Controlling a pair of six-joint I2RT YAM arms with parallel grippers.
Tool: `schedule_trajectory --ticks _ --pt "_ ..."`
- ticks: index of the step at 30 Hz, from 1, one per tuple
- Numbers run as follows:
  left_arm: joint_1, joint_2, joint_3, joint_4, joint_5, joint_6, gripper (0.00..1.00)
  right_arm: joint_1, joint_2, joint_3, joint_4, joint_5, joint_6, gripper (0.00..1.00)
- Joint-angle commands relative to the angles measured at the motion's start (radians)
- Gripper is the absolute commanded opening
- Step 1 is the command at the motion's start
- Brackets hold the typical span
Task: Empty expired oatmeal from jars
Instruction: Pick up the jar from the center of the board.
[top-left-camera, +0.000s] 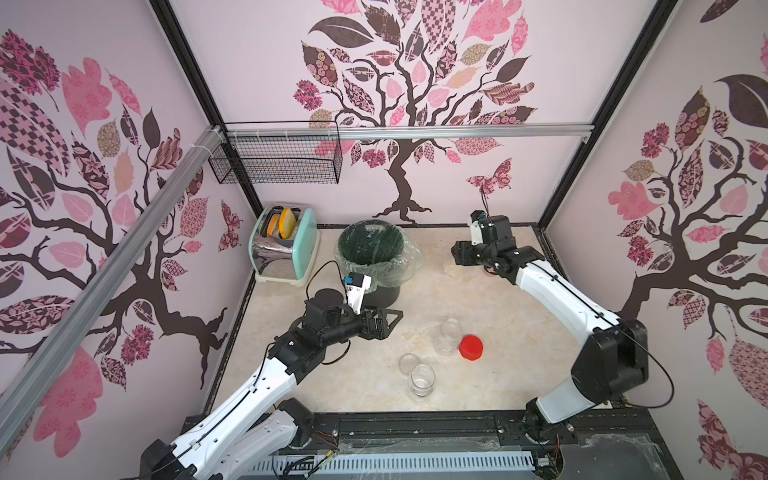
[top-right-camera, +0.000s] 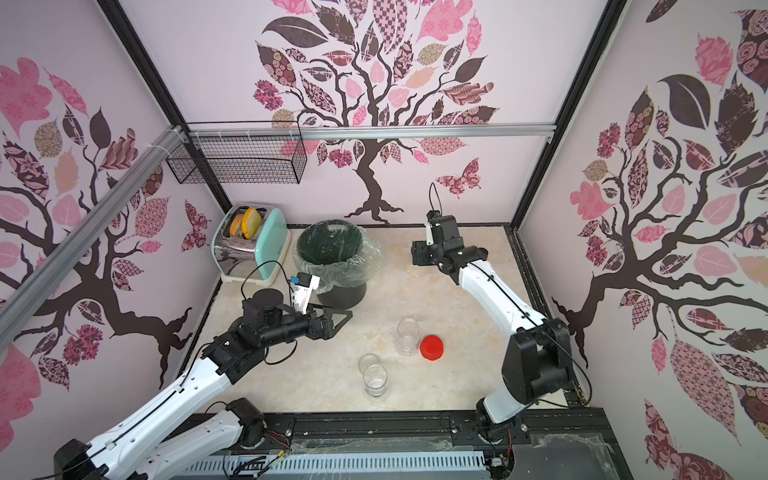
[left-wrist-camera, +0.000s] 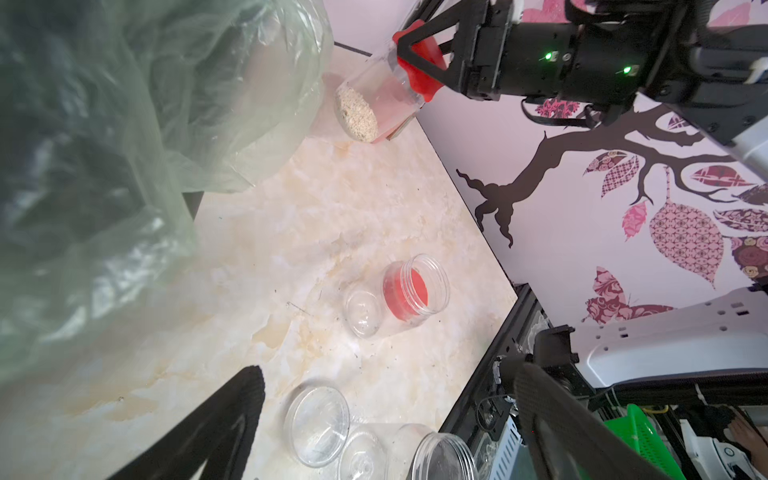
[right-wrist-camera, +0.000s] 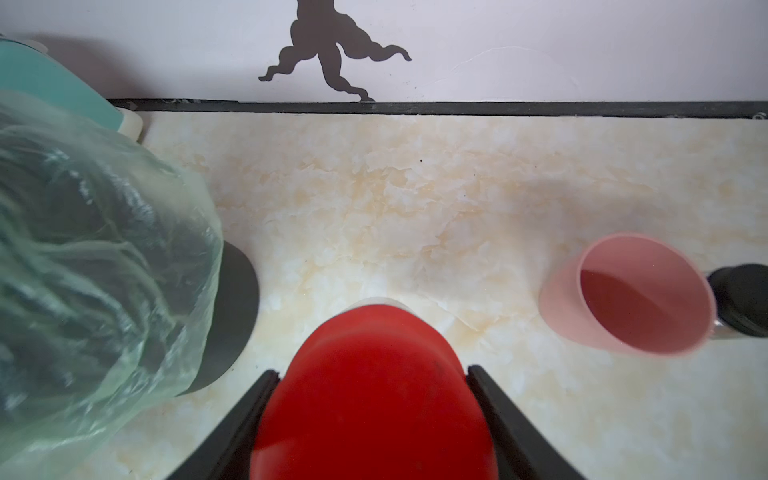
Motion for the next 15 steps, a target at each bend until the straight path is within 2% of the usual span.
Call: schedule_trajectory --ticks 1,5,10,15 --pt "-0.005 -0.061 0.002 -0.039 0.001 0.034 0.98 0.028 -0.116 -0.048 -0.043 -0.019 0.022 0.58" --pt "0.034 -0.091 0.125 -0.196 -0.082 0.102 0.98 0.070 -0.218 -0.105 -0.068 -0.016 0.020 0.58" --pt "0.247 0.004 0.238 -0.221 0.047 0.055 0.97 0.116 -0.279 -0.140 -0.083 -0.013 0.018 0.58" --pt "0.354 0.119 0.314 -0.189 0.062 -0.010 0.97 0.142 -0.295 -0.152 -0.086 -0.025 0.016 0.58"
